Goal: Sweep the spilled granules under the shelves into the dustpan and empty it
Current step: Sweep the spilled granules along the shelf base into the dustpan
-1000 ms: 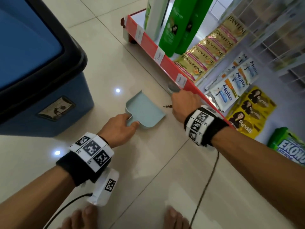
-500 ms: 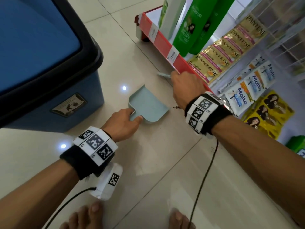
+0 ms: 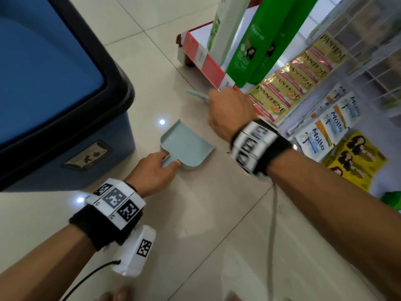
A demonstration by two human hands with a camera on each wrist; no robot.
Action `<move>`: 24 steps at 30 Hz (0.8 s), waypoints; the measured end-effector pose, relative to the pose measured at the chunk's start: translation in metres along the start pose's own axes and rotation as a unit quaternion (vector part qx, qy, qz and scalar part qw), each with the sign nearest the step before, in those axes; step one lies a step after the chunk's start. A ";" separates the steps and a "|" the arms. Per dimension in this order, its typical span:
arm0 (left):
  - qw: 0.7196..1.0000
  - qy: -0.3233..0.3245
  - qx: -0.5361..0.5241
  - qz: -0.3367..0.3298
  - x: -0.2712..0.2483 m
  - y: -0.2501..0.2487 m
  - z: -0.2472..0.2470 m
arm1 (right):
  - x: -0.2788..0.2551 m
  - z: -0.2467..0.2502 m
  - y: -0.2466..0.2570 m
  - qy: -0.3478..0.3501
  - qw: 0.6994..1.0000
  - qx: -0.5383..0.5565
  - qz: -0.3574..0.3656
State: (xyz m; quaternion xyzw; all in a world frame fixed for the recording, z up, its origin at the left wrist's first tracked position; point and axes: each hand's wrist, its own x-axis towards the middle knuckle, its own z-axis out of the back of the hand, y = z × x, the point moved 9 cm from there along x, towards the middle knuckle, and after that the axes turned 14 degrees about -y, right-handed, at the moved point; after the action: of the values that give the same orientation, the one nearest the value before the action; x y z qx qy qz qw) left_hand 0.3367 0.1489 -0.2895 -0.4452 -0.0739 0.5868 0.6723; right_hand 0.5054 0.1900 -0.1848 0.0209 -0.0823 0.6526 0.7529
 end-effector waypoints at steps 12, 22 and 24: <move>1.000 -0.023 -0.020 -0.006 0.008 0.009 0.010 | 0.005 -0.052 -0.011 0.109 0.993 -0.005 -0.035; 1.000 -0.012 -0.011 -0.018 0.007 0.004 0.002 | 0.026 -0.012 -0.003 0.020 0.999 0.028 -0.004; 1.000 -0.013 -0.010 -0.021 0.006 0.004 0.001 | 0.050 -0.018 0.015 -0.021 1.000 0.009 0.020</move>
State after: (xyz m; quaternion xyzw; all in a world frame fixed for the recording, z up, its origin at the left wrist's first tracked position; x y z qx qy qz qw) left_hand 0.3352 0.1545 -0.2937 -0.4425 -0.0982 0.5776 0.6789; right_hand 0.4986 0.2439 -0.1958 0.0393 -0.0929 0.6675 0.7378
